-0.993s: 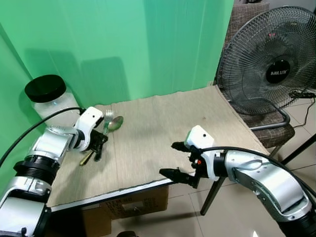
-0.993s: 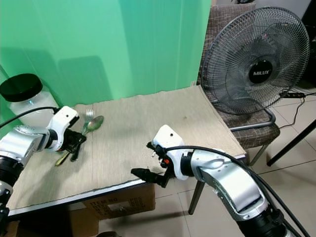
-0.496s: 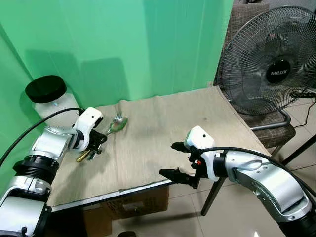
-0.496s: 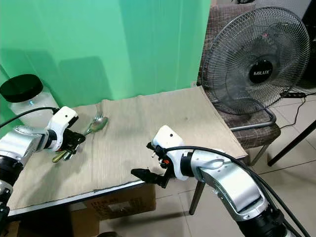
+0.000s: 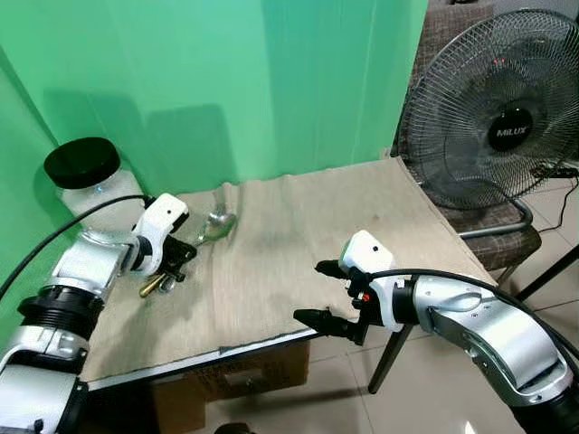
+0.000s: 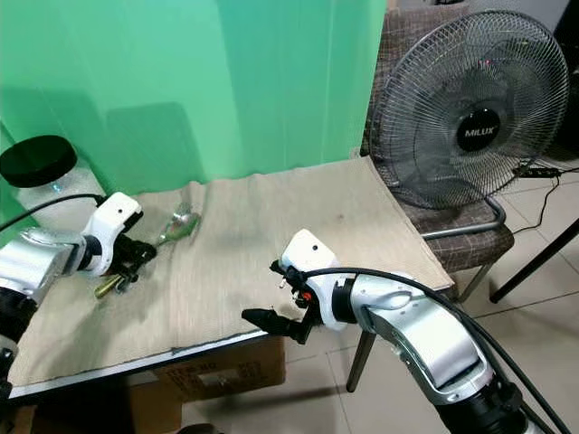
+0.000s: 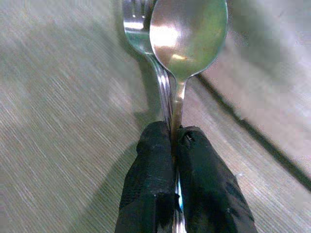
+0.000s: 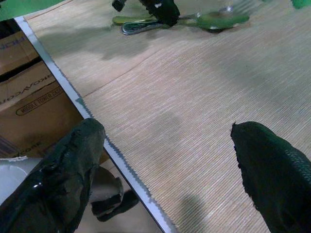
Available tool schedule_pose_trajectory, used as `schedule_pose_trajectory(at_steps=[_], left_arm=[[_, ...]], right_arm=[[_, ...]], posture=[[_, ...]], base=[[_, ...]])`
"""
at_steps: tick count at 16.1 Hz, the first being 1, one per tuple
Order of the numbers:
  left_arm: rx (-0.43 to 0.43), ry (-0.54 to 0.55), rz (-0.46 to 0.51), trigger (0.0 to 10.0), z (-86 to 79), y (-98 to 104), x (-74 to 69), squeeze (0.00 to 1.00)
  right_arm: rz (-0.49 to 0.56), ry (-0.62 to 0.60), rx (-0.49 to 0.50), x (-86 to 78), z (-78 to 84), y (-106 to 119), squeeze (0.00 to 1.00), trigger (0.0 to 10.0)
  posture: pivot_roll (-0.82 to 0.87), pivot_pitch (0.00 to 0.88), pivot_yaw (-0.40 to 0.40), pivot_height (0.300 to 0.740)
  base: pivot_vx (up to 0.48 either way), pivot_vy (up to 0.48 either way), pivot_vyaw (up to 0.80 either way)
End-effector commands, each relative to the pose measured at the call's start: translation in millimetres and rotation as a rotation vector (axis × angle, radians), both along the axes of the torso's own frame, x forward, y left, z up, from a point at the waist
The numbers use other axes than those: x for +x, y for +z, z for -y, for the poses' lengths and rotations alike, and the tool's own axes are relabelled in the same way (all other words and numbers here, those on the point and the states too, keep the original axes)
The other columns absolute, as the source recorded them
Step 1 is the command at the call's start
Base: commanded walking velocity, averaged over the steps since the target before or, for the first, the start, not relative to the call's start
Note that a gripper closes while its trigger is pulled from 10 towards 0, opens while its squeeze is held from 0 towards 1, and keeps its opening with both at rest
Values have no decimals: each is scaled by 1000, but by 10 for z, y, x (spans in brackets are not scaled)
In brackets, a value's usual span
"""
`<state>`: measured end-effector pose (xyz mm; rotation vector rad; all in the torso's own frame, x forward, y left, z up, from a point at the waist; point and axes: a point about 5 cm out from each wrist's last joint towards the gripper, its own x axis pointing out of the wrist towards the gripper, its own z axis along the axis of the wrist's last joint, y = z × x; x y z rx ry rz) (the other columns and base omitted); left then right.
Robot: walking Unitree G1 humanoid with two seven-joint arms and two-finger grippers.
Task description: Setting the table
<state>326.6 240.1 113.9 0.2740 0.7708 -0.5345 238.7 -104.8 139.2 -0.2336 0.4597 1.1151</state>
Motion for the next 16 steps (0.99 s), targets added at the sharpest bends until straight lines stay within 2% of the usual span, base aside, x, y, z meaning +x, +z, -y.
schedule_pose_trajectory(at_steps=[1,7,8,10,11,13,14,15,16], left_arm=[[-13,-6,29,0,-33,105,5,0],[-35,-43,63,0,-31,252,-7,0],[-78,-43,74,0,-12,297,2,0],[-56,-67,76,0,5,303,-8,0],[-26,-77,82,10000,9,294,-11,0],[-7,-70,96,10000,4,294,2,0],[5,-49,119,10000,-18,318,31,702],[-1,-41,124,10000,-23,336,41,1000],[-11,-50,127,10000,-15,366,45,1000]], right_arm=[[32,0,-3,13,16,49,0,10000],[36,3,-7,30,21,56,0,10000],[37,3,-7,34,18,55,0,10000],[37,5,-6,35,15,54,0,10000],[38,6,-7,34,14,52,0,10000],[38,5,-7,35,11,51,0,10000],[39,4,-8,37,10,49,0,10000],[39,4,-8,37,10,49,0,10000],[39,4,-9,40,10,47,0,10000]], posture=[[41,0,65,740],[45,0,58,740],[45,0,58,740],[47,0,59,740],[47,0,59,740],[46,0,59,740],[45,0,59,740],[45,0,59,740],[47,0,58,740]], base=[[0,0,0],[0,0,0],[0,0,0],[0,0,0],[0,0,0],[0,0,0],[0,0,0],[0,0,0],[0,0,0]])
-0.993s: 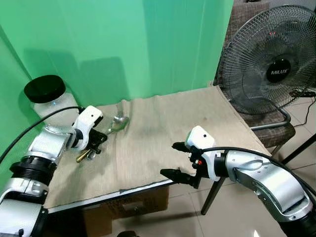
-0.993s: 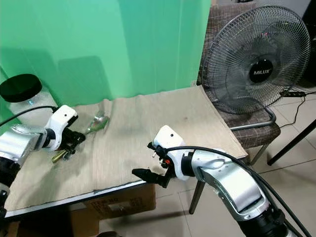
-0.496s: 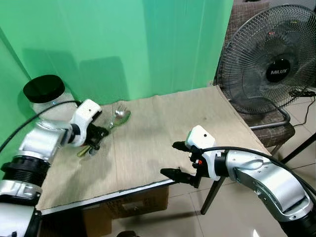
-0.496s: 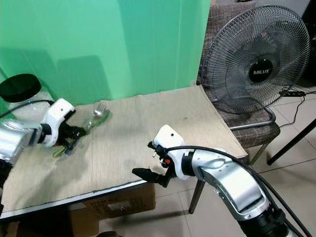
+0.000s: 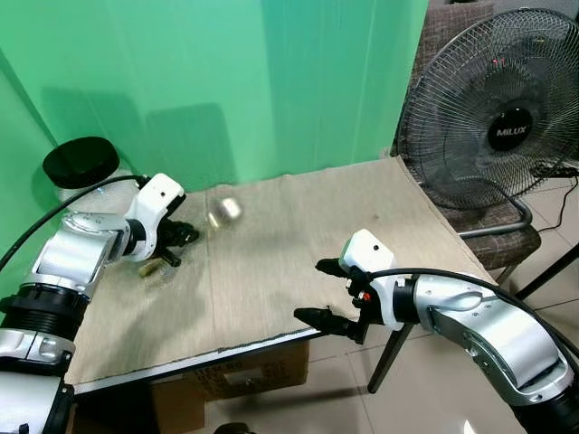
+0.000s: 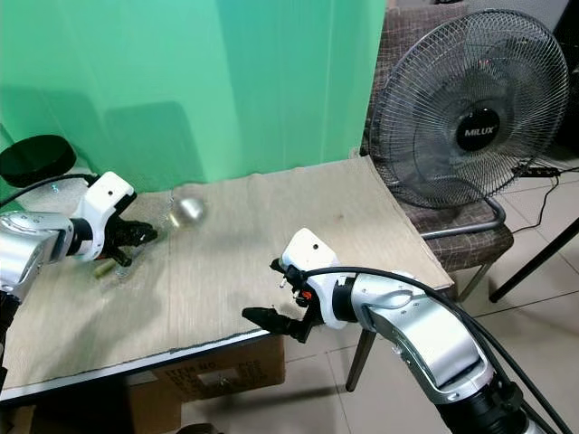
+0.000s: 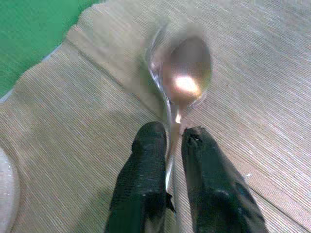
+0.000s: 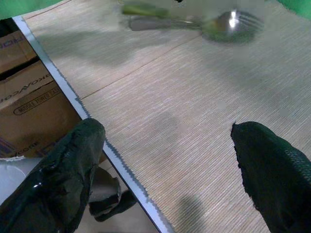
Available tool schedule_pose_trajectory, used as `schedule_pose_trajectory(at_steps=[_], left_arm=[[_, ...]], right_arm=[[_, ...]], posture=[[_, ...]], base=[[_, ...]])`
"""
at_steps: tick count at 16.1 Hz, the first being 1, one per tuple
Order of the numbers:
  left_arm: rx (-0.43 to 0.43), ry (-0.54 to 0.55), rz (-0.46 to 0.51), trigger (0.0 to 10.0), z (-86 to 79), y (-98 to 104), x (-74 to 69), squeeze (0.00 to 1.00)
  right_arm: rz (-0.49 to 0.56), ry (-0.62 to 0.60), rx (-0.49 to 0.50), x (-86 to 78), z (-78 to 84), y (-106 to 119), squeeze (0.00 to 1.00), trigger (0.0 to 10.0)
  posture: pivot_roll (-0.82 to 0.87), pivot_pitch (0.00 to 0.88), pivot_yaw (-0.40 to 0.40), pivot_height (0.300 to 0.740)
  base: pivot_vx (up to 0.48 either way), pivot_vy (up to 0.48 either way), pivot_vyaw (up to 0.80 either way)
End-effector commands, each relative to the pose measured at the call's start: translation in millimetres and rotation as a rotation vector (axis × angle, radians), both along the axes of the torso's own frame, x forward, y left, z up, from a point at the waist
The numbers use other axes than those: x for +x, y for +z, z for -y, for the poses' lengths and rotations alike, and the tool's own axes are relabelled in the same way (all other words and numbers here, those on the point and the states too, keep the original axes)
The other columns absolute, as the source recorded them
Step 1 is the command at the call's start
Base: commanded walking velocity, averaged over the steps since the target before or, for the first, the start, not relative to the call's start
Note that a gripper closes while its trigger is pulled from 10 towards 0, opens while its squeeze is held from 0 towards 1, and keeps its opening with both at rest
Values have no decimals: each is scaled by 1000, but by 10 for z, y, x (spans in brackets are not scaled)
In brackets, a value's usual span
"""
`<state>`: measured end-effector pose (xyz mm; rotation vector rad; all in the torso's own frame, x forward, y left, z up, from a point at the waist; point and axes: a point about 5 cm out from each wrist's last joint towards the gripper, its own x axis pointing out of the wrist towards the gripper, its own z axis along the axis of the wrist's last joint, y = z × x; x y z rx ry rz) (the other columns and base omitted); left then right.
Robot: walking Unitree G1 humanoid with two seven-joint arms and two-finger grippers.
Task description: Setting the table
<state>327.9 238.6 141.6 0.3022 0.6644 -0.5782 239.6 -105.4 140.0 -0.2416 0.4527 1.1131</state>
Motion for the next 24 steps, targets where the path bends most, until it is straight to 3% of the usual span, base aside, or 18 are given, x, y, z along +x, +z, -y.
schedule_pose_trajectory(at_steps=[1,6,9,10,11,12,20,21,22,23,24], left_arm=[[12,-3,29,10000,-24,98,30,1000],[58,8,40,10000,-64,75,42,1000],[101,1,-9,10000,-68,-71,0,1000],[124,11,-36,10000,-101,-131,-45,886],[137,28,-57,10000,-148,-176,-83,361],[144,40,-83,10000,-203,-227,-130,0],[102,72,-109,10000,-212,-368,-166,0],[96,75,-109,4667,-215,-364,-160,0],[90,78,-107,863,-216,-356,-152,0],[80,80,-105,0,-216,-344,-142,0],[66,79,-106,0,-210,-332,-139,0]], right_arm=[[31,5,-8,34,4,38,0,10000],[33,10,-13,46,7,36,0,10000],[37,19,-18,59,9,41,0,10000],[38,20,-22,61,12,41,0,10000],[38,23,-20,59,11,45,0,10000],[36,29,-22,56,6,37,0,10000],[36,49,-25,65,-16,33,0,10000],[36,48,-24,65,-16,33,0,10000],[36,48,-24,64,-16,31,0,10000],[36,48,-23,62,-16,30,0,10000],[36,47,-23,62,-16,28,0,10000]], posture=[[47,0,57,740],[48,0,47,740],[48,0,39,740],[46,0,36,740],[46,0,36,740],[48,0,32,740],[57,0,20,740],[57,0,22,740],[56,0,22,740],[56,0,24,740],[56,0,24,740]], base=[[0,0,0],[0,0,0],[0,0,0],[0,0,0],[0,0,0],[0,0,0],[0,0,0],[0,0,0],[0,0,0],[0,0,0],[0,0,0]])
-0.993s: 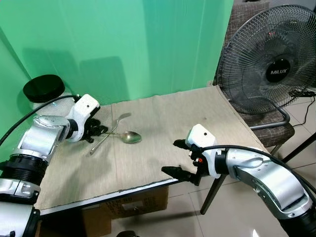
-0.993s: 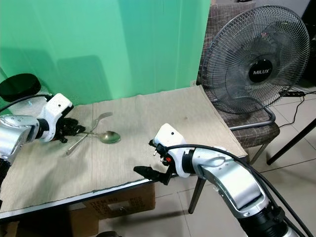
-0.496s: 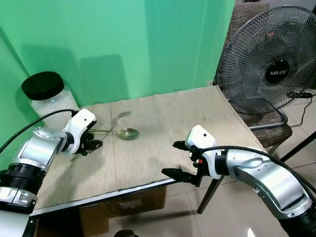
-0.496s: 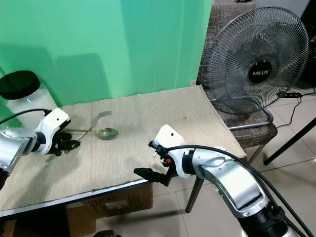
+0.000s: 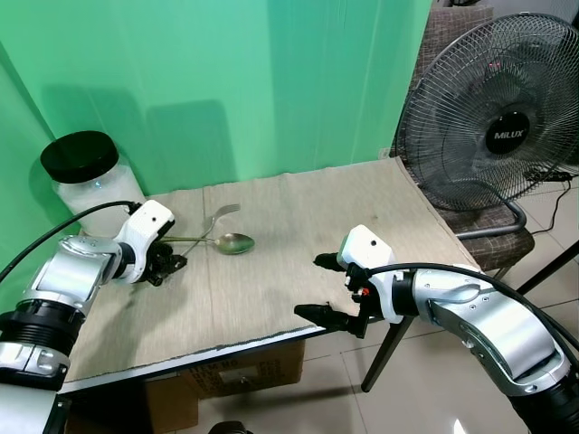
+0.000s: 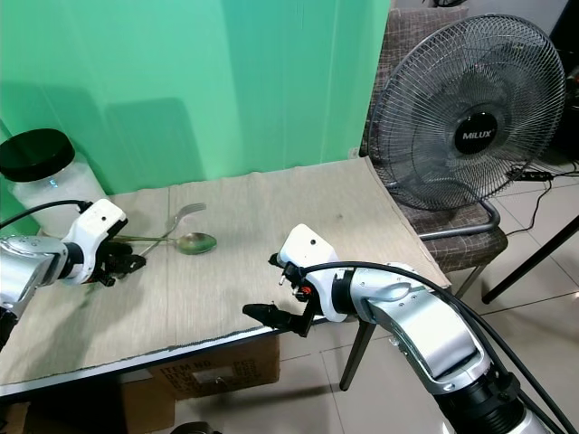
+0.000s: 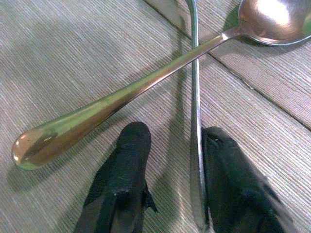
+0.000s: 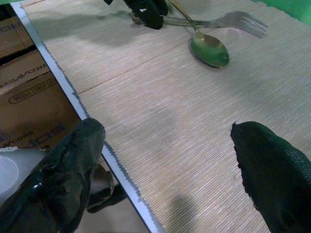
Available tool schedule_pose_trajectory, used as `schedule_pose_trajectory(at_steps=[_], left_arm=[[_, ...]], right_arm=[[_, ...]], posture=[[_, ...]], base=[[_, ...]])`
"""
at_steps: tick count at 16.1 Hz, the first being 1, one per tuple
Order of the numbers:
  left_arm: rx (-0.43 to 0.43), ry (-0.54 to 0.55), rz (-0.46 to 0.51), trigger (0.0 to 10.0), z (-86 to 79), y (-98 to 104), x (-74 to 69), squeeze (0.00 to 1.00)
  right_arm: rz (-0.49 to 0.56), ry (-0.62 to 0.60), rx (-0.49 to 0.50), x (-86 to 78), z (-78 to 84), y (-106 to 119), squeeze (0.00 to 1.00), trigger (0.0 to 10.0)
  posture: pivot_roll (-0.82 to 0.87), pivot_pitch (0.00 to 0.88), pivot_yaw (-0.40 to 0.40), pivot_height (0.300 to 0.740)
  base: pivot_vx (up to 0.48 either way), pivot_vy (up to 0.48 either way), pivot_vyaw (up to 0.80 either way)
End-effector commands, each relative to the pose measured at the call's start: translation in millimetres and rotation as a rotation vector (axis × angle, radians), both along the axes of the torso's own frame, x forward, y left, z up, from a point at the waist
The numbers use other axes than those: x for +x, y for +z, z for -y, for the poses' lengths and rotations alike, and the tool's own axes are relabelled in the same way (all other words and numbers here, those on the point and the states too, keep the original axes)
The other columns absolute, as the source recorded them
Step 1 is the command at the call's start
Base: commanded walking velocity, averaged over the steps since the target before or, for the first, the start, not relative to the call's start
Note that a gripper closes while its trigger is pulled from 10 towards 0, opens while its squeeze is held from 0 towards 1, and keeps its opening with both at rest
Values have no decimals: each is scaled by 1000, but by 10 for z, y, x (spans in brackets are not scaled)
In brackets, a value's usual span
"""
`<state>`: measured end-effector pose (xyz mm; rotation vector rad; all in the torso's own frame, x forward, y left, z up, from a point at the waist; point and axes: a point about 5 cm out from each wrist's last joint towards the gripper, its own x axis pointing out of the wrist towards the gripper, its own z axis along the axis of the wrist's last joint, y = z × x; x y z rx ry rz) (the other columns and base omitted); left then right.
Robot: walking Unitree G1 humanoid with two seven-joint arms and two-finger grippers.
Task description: Setting the table
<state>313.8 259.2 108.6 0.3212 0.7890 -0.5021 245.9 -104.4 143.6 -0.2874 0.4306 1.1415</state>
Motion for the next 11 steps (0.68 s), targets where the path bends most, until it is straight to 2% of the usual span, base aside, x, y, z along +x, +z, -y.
schedule_pose_trajectory(at_steps=[1,5,11], left_arm=[[-32,11,-7,0,3,17,7,0],[-65,33,-8,0,-8,37,13,0],[-55,23,1,0,-32,68,11,0]], right_arm=[[2,6,-3,0,-3,-7,0,10000],[3,1,-2,8,5,-10,0,10000],[9,0,-4,26,-3,-12,0,10000]], posture=[[56,0,25,740],[56,0,26,740],[62,0,23,740]], base=[[0,0,0],[0,0,0],[0,0,0]])
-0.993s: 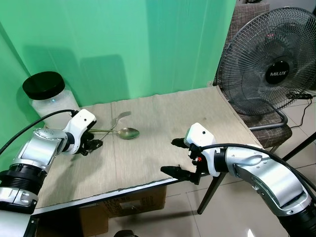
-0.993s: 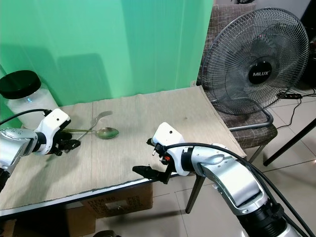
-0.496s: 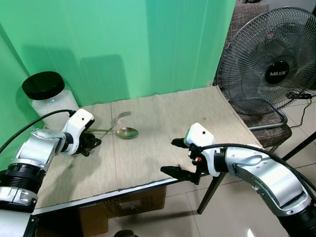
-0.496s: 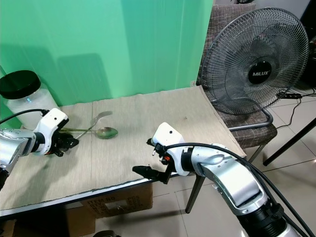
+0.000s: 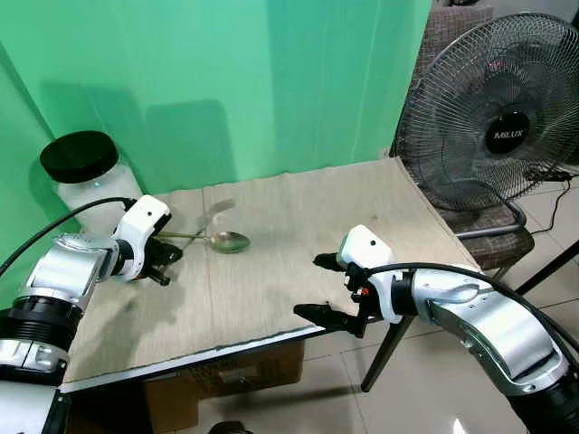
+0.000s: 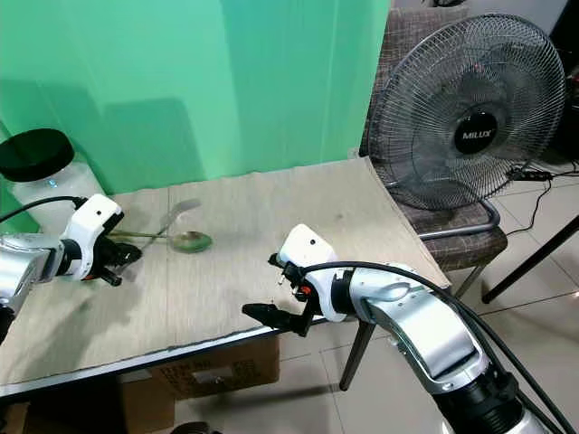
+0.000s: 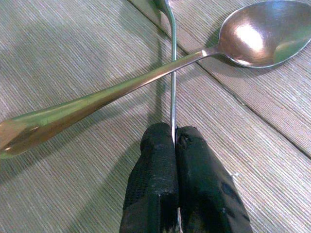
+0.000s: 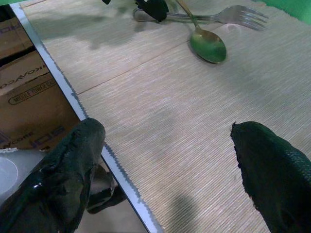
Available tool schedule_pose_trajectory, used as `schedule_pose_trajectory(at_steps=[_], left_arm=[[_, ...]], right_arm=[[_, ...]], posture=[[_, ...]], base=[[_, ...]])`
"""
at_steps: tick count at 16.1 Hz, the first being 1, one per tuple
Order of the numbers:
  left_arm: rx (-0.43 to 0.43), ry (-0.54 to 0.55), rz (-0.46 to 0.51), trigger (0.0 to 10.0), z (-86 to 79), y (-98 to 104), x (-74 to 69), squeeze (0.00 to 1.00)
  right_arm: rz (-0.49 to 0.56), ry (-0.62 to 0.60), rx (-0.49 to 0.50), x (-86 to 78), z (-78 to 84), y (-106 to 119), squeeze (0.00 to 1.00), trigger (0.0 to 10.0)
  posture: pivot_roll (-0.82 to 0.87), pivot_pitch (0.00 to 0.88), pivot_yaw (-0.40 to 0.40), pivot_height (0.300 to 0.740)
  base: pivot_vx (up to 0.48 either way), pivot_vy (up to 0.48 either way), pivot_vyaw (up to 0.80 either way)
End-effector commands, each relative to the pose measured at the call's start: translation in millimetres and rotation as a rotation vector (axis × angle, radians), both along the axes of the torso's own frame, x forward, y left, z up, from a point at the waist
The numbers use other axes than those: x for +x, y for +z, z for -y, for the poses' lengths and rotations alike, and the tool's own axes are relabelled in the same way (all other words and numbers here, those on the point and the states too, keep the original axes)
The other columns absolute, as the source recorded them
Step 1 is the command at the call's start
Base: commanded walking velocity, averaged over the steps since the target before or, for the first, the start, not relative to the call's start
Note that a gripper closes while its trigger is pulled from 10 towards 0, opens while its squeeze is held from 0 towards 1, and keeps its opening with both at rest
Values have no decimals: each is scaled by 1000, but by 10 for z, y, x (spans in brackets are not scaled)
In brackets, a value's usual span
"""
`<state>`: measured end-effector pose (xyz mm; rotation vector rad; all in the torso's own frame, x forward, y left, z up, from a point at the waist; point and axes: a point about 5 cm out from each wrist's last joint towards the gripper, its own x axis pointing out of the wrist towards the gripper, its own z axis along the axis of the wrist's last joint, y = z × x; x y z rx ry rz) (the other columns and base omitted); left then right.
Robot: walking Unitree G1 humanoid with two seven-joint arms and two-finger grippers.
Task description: Setting the table
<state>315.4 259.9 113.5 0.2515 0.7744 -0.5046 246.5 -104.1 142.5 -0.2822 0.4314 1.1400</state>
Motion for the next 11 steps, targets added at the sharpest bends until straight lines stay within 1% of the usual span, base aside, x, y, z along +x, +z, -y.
schedule_pose_trajectory(at_steps=[1,2,4,6,7,8,9,10,11], left_arm=[[13,-10,10,0,-19,39,-5,0],[24,-21,27,0,-27,80,1,0],[43,-44,27,0,-34,103,-5,0],[37,-49,29,0,-30,117,-10,0],[27,-55,46,0,-26,174,-7,0],[34,-84,61,0,-33,250,-26,0],[41,-97,63,0,-37,275,-37,0],[181,-180,80,0,-117,382,-91,0],[347,-219,82,0,-218,416,-111,0]], right_arm=[[12,3,-7,20,6,-1,0,10000],[11,3,-6,19,8,-2,0,10000],[9,7,-5,12,3,-6,0,10000],[8,10,-2,10,-9,-5,0,10000],[10,9,-1,11,-9,-2,0,10000],[10,8,-1,12,-7,-1,0,10000],[10,8,-1,12,-6,-1,0,10000],[9,6,-2,7,2,-5,0,10000],[7,6,-2,4,2,-9,0,10000]], posture=[[64,0,22,740],[66,0,21,740],[66,0,21,740],[69,0,19,740],[68,0,20,740],[67,0,22,740],[67,0,22,740],[70,0,21,740],[70,0,21,740]], base=[[0,0,0],[0,0,0],[0,0,0],[0,0,0],[0,0,0],[0,0,0],[0,0,0],[0,0,0],[0,0,0]])
